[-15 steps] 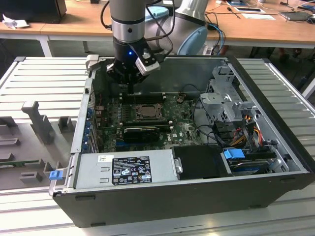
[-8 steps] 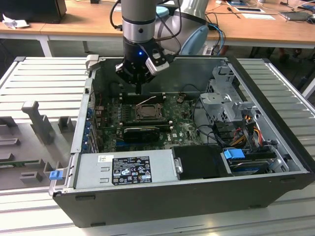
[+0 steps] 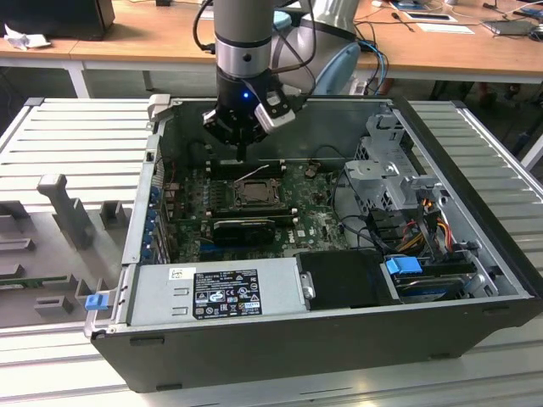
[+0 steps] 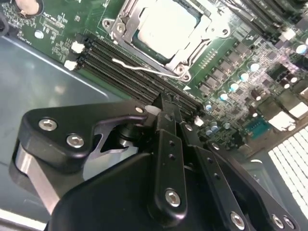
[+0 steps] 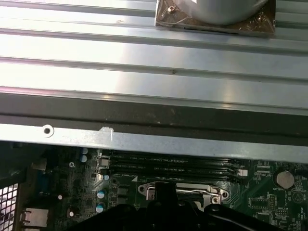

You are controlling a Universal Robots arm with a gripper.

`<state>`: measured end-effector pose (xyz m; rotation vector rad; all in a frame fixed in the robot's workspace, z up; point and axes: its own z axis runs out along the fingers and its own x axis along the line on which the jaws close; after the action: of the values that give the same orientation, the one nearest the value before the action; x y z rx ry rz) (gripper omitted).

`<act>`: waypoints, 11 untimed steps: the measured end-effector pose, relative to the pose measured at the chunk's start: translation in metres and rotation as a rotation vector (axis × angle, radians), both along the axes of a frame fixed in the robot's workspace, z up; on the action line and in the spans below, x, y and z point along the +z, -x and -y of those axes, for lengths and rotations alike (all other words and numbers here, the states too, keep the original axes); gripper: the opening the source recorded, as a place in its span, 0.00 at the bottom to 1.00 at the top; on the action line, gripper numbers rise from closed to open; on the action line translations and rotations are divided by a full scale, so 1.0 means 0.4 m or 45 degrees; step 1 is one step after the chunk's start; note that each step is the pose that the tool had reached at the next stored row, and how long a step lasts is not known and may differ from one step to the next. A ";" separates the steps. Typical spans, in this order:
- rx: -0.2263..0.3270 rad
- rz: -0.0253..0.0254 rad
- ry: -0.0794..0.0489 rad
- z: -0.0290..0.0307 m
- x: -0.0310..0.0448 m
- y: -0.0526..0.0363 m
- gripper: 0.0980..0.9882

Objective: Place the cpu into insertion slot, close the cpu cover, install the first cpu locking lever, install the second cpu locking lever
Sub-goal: 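Install the first cpu locking lever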

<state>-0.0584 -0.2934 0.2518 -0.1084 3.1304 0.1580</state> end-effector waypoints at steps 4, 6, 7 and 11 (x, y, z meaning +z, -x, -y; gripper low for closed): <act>0.000 0.0001 0.000 -0.004 -0.023 -0.028 0.01; 0.000 0.0001 0.001 -0.005 -0.034 -0.037 0.01; -0.001 0.0000 0.004 -0.005 -0.038 -0.037 0.01; -0.001 0.0001 0.008 -0.008 -0.049 -0.042 0.01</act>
<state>-0.0415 -0.2900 0.2323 -0.1071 3.1309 0.1484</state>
